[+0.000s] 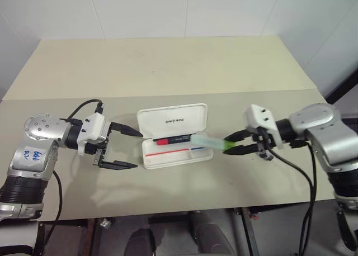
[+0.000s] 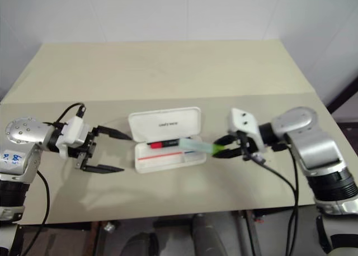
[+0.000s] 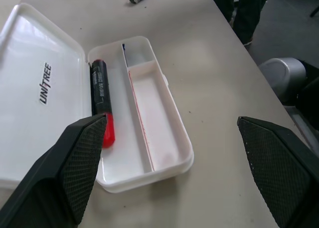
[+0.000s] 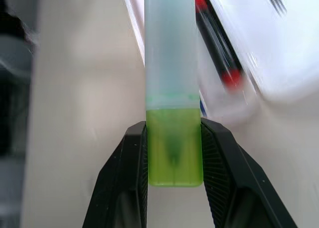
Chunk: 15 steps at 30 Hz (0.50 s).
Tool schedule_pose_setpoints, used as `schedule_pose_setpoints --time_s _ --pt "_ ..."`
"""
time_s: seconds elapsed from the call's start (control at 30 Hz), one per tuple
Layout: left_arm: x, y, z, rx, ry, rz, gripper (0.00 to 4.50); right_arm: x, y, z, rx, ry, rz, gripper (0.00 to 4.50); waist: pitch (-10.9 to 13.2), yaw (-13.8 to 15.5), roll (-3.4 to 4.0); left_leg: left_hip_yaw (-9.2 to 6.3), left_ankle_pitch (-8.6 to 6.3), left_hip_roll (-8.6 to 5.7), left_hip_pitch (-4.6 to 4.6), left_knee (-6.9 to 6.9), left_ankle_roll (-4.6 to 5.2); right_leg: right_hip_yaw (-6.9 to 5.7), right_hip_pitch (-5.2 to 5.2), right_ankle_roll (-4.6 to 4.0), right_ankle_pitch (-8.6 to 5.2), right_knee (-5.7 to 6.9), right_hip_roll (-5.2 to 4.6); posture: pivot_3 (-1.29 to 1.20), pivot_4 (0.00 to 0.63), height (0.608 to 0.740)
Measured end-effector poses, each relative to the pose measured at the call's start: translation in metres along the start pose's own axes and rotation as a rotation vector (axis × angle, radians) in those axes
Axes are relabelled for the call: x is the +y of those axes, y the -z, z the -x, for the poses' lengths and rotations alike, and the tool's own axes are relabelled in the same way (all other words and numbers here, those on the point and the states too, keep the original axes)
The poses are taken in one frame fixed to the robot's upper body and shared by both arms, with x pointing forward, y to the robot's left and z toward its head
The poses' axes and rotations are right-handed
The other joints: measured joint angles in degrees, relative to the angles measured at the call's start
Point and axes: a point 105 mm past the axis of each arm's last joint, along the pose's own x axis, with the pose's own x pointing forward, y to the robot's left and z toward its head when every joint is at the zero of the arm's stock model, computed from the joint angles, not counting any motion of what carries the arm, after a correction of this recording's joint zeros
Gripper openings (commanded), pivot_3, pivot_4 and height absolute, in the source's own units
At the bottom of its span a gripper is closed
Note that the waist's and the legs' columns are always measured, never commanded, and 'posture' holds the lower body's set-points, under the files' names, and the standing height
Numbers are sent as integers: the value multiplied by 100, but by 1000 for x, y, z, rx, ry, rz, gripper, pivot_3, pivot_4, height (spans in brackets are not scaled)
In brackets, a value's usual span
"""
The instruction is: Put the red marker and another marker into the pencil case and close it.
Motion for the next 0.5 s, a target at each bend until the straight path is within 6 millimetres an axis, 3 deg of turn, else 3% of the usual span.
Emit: schedule_pose_setpoints --time_s 0.27,0.5 --pt "-3 10 -1 3 -11 31 4500 8 -31 -44 -3 -101 72 1169 0 12 0 -3 -4 1 -11 -8 6 -9 -9 -4 -3 -7 -1 0 150 740" --pt "-11 21 4 38 -28 67 4500 7 -31 -68 67 -178 115 1169 0 5 0 -6 -7 5 -19 -9 9 -20 -12 -6 -5 -17 -4 0 150 740"
